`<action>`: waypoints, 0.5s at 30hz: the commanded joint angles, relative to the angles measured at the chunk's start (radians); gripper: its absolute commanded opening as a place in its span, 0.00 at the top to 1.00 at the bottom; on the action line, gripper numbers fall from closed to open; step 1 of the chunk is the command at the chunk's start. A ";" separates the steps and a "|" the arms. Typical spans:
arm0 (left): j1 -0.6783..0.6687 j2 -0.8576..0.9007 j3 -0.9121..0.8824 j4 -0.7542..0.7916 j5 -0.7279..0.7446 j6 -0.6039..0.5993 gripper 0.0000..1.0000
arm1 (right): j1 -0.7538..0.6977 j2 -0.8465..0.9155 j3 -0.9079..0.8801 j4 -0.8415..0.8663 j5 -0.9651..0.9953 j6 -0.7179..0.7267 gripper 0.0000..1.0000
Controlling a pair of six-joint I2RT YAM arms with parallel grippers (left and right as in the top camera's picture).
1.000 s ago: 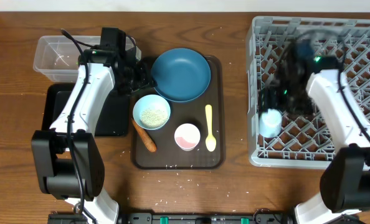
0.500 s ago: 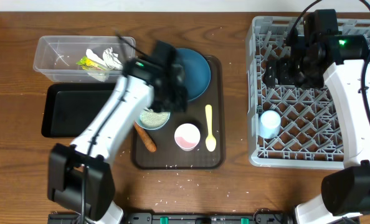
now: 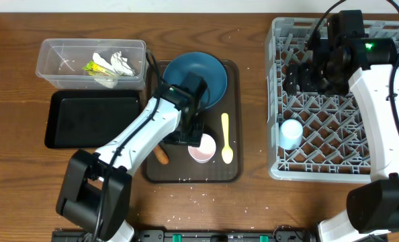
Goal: Sort waste into correct bins and load items into the dishwasher rack
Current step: 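Grasp the pink cup on the tray with the left gripper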
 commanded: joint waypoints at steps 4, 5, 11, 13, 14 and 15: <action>0.000 0.009 -0.007 0.005 -0.027 -0.012 0.72 | -0.003 -0.007 -0.003 0.001 -0.012 -0.016 0.01; 0.000 0.009 -0.007 0.008 -0.027 -0.013 0.76 | -0.003 -0.007 -0.003 0.000 -0.012 -0.016 0.01; -0.024 0.009 -0.018 0.049 -0.024 -0.017 0.85 | -0.003 -0.007 -0.003 0.002 -0.012 -0.016 0.01; -0.041 0.009 -0.029 0.070 -0.024 -0.017 0.94 | -0.003 -0.007 -0.003 0.001 -0.012 -0.016 0.01; -0.047 0.009 -0.032 0.077 -0.024 -0.017 0.94 | -0.003 -0.007 -0.003 0.001 -0.012 -0.016 0.01; -0.052 0.009 -0.032 0.084 -0.023 -0.018 0.94 | -0.003 -0.007 -0.003 0.000 -0.013 -0.016 0.02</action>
